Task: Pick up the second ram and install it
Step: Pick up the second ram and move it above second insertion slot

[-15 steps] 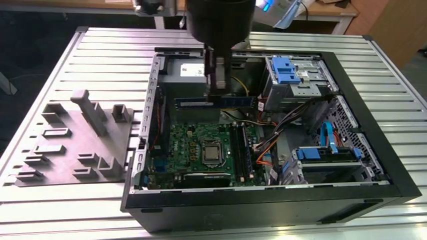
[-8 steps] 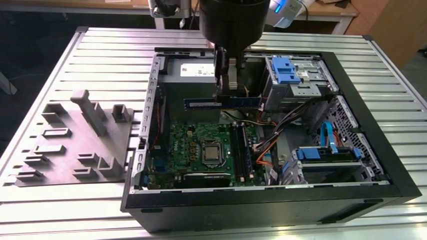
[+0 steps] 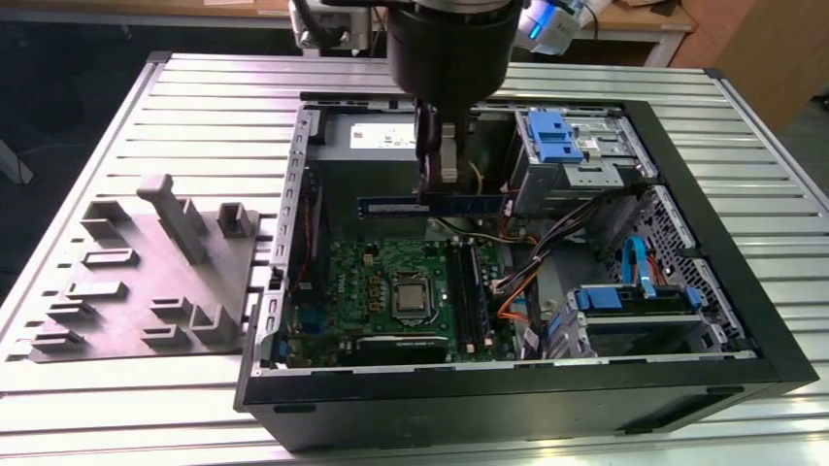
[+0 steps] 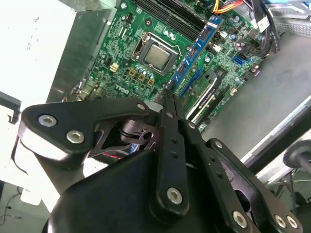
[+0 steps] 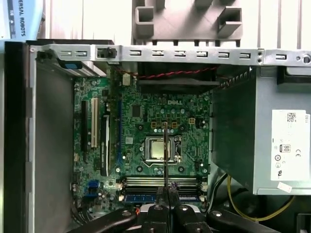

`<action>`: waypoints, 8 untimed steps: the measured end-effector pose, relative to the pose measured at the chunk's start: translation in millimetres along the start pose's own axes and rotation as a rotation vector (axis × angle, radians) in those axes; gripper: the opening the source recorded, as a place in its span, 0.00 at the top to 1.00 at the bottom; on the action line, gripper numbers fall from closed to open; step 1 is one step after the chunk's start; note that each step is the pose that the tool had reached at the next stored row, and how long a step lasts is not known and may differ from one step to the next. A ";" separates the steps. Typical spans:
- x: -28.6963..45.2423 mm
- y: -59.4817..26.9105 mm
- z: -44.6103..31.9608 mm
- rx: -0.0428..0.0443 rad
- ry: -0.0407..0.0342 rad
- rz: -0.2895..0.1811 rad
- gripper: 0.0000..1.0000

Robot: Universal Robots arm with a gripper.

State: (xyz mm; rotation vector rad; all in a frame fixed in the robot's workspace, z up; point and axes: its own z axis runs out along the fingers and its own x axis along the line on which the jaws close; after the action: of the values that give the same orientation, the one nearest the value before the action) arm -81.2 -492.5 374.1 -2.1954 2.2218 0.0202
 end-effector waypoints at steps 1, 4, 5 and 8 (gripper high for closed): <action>0.0 0.0 1.5 0.0001 -0.0002 0.010 0.89; -0.2 0.1 6.4 0.0007 -0.0010 0.037 0.89; -0.5 0.1 7.8 0.0008 -0.0015 0.042 0.89; -0.9 0.2 11.1 0.0005 -0.0134 0.046 0.89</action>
State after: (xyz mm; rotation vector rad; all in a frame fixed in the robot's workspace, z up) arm -81.3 -491.4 362.9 -2.1376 2.2642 0.0349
